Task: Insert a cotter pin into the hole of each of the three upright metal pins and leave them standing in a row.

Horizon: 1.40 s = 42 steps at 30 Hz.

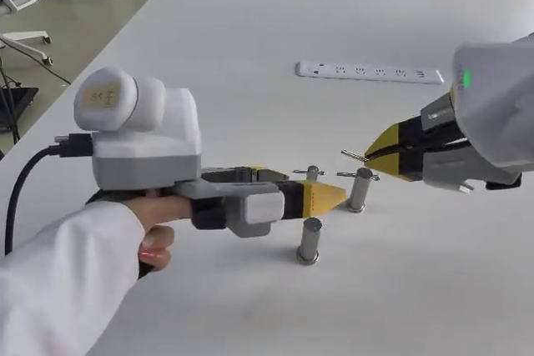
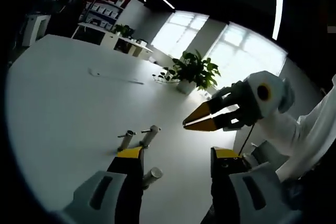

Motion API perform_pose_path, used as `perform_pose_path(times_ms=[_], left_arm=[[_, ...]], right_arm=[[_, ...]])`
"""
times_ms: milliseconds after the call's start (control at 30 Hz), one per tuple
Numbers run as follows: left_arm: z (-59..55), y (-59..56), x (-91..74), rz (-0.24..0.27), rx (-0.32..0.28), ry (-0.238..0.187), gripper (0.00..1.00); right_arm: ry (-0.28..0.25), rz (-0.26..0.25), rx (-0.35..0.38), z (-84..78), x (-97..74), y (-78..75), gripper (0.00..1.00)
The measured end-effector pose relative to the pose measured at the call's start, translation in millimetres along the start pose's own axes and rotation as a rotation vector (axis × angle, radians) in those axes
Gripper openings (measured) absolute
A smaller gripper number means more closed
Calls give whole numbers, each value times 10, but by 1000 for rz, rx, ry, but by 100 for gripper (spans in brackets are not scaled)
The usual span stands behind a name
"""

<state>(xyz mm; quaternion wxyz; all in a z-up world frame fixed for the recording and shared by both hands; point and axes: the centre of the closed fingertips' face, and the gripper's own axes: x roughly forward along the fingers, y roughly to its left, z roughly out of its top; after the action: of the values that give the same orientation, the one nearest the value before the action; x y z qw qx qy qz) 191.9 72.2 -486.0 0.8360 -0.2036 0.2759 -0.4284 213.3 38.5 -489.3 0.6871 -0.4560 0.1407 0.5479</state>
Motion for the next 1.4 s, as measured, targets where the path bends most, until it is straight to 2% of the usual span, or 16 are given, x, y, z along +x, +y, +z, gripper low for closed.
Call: perform_pose_path(times_ms=[100, 233, 300, 467, 733, 933, 1400], left_arm=[[18, -8, 47, -10, -24, -2, 42], [28, -21, 95, -19, -47, 4, 35], [12, -37, 123, -30, -66, 17, 30], [-33, -31, 168, -22, -68, 40, 23], [-54, -19, 166, -23, -98, 53, 11], [-37, -69, 164, -46, -120, 53, 3], [-74, -50, 138, -21, -147, 74, 1]], right_arm=[[-4, 7, -16, 37, 23, 94, 0], [-16, 17, -7, 22, 65, 141, 0], [-22, 19, -7, 41, 83, 182, 0], [-39, 40, -19, 129, 106, 277, 0], [-54, 22, -30, 186, 89, 235, 0], [-51, 17, -45, 201, 76, 220, 0], [-48, 23, -64, 217, 92, 253, 0]])
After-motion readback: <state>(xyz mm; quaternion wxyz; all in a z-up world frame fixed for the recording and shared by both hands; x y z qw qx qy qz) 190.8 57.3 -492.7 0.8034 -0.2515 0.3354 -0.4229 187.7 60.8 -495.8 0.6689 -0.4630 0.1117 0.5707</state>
